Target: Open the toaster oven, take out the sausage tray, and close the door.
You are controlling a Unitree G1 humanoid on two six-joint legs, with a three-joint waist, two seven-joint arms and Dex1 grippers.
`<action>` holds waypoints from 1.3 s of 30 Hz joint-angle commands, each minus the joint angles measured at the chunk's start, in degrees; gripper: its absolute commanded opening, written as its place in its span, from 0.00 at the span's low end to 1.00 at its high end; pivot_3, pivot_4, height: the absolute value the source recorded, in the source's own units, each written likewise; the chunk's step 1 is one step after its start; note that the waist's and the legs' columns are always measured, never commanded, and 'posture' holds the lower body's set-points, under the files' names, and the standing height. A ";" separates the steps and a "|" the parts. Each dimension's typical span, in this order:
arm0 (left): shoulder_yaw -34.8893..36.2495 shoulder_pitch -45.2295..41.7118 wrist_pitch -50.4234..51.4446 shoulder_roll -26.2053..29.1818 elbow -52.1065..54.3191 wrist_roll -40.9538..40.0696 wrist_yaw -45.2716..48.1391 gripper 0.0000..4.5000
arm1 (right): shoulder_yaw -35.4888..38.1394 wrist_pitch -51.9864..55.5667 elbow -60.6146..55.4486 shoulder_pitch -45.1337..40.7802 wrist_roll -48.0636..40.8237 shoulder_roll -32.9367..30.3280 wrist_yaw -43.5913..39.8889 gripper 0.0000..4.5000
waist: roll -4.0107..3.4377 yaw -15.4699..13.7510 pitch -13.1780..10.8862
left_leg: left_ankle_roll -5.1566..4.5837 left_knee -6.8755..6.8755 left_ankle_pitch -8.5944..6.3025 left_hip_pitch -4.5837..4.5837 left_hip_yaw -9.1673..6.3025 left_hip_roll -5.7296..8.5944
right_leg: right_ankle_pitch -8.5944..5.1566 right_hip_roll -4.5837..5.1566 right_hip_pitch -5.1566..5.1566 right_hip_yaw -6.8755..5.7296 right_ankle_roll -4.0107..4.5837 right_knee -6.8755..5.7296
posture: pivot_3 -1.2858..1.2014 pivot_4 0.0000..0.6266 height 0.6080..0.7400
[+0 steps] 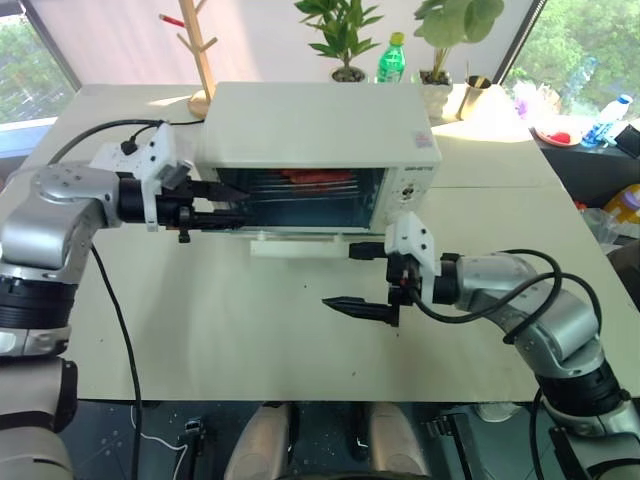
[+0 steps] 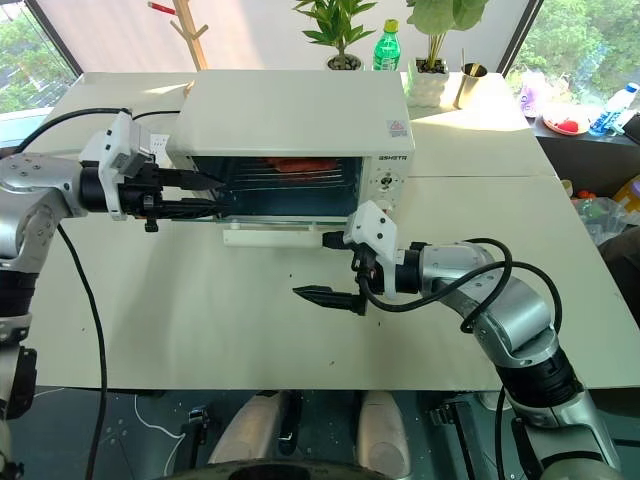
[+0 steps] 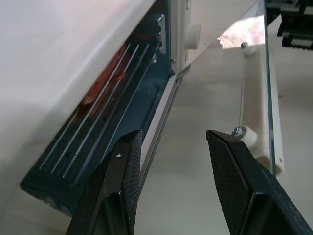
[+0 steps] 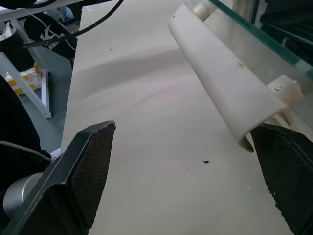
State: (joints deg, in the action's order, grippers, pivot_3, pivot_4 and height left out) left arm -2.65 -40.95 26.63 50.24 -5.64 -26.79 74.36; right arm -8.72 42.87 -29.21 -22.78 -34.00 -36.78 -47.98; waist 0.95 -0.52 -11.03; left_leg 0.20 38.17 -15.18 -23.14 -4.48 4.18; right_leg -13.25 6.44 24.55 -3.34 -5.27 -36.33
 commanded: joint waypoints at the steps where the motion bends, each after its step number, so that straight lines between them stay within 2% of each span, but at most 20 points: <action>1: 0.22 -0.43 -1.00 -0.65 0.01 0.76 0.85 0.49 | 2.65 -0.35 -3.42 0.09 -0.31 -1.22 0.92 1.00 | 0.00 -0.01 0.00 | 0.00 0.01 0.00 0.00 0.00 0.00 | 0.00 0.00 0.00 0.00 0.00 0.00 | 0.52 0.24 0.82; 6: 0.54 0.40 -0.78 -1.25 0.78 1.08 1.19 0.49 | 6.22 0.94 -5.29 2.65 -1.59 -4.64 0.81 1.00 | 0.00 -0.08 0.00 | -0.01 0.03 0.00 -0.01 0.00 0.00 | 0.00 0.00 -0.01 0.00 0.00 0.00 | 0.52 0.24 0.82; 14: 3.08 6.70 0.90 -0.60 6.68 -0.47 0.09 0.49 | 27.99 7.95 -13.00 18.16 -14.65 -16.28 -3.68 1.00 | 0.01 -0.13 0.00 | -0.13 0.04 -0.07 -0.04 0.03 0.00 | 0.00 0.08 -0.05 0.00 0.00 0.04 | 0.52 0.24 0.82; 17: 3.95 9.54 1.46 -0.44 9.01 -0.82 -0.77 0.49 | 34.62 10.24 -12.90 20.07 -20.03 -18.40 -3.84 1.00 | -0.01 -0.13 0.01 | -0.11 0.05 -0.06 0.02 0.02 -0.10 | 0.01 0.09 -0.09 0.00 0.01 0.05 | 0.52 0.24 0.82; 20: 3.85 12.80 1.13 -0.45 10.95 -0.15 -1.67 0.49 | 37.72 11.76 -11.05 18.62 -23.56 -19.12 -1.48 1.00 | -0.02 -0.20 0.02 | -0.09 0.05 -0.04 0.14 0.03 -0.12 | 0.01 0.10 -0.18 0.01 0.04 0.05 | 0.52 0.24 0.82; 25: 1.08 17.70 -5.43 -1.02 10.52 5.94 -3.73 0.49 | 35.75 10.85 -9.88 16.03 -22.65 -18.82 2.46 1.00 | -0.03 -0.30 0.02 | -0.09 0.04 -0.04 0.16 0.03 -0.11 | 0.01 0.12 -0.24 0.02 0.05 0.11 | 0.52 0.24 0.82; 31: -0.55 16.52 -6.54 -6.06 5.30 9.39 -9.23 0.49 | 30.41 8.89 -10.01 11.94 -21.45 -16.74 6.49 1.00 | -0.02 -0.46 0.02 | -0.09 0.07 -0.04 0.06 0.03 -0.05 | 0.02 0.20 -0.20 0.01 0.03 0.15 | 0.52 0.24 0.82; 37: -2.04 17.45 -8.53 -8.76 3.59 11.83 -10.89 0.49 | 22.21 6.93 -10.45 5.40 -17.00 -13.95 11.79 1.00 | -0.03 -0.19 0.03 | -0.09 0.06 -0.04 0.08 0.03 -0.06 | 0.03 0.17 -0.16 0.00 0.03 0.14 | 0.52 0.24 0.82; 39: -1.69 17.87 -8.06 -9.18 4.45 11.70 -11.51 0.49 | 17.87 5.99 -9.88 2.52 -13.13 -12.79 13.60 1.00 | -0.03 -0.20 0.03 | -0.08 0.07 -0.04 0.08 0.03 -0.06 | 0.03 0.17 -0.16 0.00 0.03 0.12 | 0.52 0.24 0.82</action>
State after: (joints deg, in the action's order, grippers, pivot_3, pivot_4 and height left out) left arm -4.35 -23.19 18.61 41.02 -2.25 -15.47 63.41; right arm 10.97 50.58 -38.36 -18.49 -49.81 -50.06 -35.87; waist 0.92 -0.73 -11.01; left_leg 0.13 38.24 -15.21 -23.05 -4.45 4.12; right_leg -13.22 6.61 24.38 -3.34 -5.24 -36.22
